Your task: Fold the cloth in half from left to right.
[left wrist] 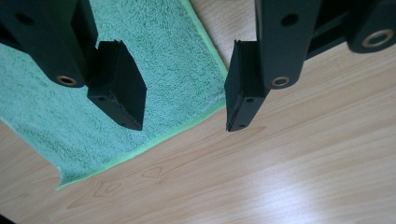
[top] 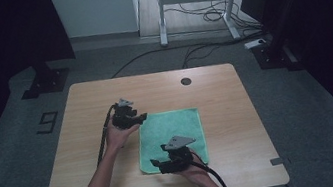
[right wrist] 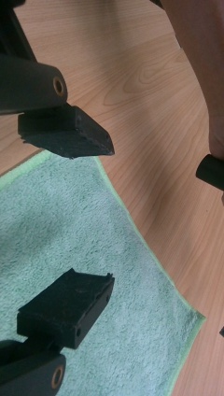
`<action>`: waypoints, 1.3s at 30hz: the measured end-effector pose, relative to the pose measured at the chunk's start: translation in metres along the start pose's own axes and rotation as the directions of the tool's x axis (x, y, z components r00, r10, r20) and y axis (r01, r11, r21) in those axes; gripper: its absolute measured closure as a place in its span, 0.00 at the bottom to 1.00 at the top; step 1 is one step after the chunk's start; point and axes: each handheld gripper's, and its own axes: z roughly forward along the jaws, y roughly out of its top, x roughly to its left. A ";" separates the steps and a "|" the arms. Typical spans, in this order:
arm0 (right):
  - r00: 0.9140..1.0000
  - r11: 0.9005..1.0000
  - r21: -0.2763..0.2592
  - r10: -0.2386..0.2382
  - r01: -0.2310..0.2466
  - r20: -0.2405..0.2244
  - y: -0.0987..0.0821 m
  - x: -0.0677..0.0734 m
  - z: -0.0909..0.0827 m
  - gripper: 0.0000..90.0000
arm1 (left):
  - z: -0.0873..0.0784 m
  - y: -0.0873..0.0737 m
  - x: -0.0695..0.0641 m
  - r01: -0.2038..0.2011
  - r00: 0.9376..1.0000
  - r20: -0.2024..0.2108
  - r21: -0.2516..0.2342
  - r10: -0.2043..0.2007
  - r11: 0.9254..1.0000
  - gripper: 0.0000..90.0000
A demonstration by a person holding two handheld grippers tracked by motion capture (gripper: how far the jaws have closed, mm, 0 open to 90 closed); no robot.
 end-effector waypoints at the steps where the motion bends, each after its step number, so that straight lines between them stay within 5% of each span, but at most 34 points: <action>1: 1.000 1.000 0.002 0.003 -0.003 -0.003 0.000 -0.001 0.002 0.35 | 0.002 0.000 0.000 -0.004 1.000 -0.003 0.007 0.004 1.000 0.53; 15: 1.000 1.000 0.001 -0.018 0.018 0.013 -0.003 -0.007 -0.001 0.38 | 0.029 -0.009 0.014 -0.001 0.998 -0.058 -0.003 0.001 1.000 0.59; 23: 1.000 1.000 -0.003 -0.005 0.005 0.016 -0.005 -0.011 -0.005 0.38 | 0.041 -0.015 0.020 0.012 0.999 -0.045 0.022 -0.011 1.000 0.60; 31: 1.000 1.000 0.003 0.001 -0.001 0.021 -0.008 -0.011 -0.006 0.38 | 0.046 -0.017 0.019 0.008 0.999 -0.042 0.021 -0.007 1.000 0.71; 39: 1.000 1.000 -0.001 0.012 -0.012 0.025 -0.010 -0.012 -0.009 0.38 | 0.045 -0.016 0.019 0.036 0.999 -0.033 0.022 -0.035 0.999 0.94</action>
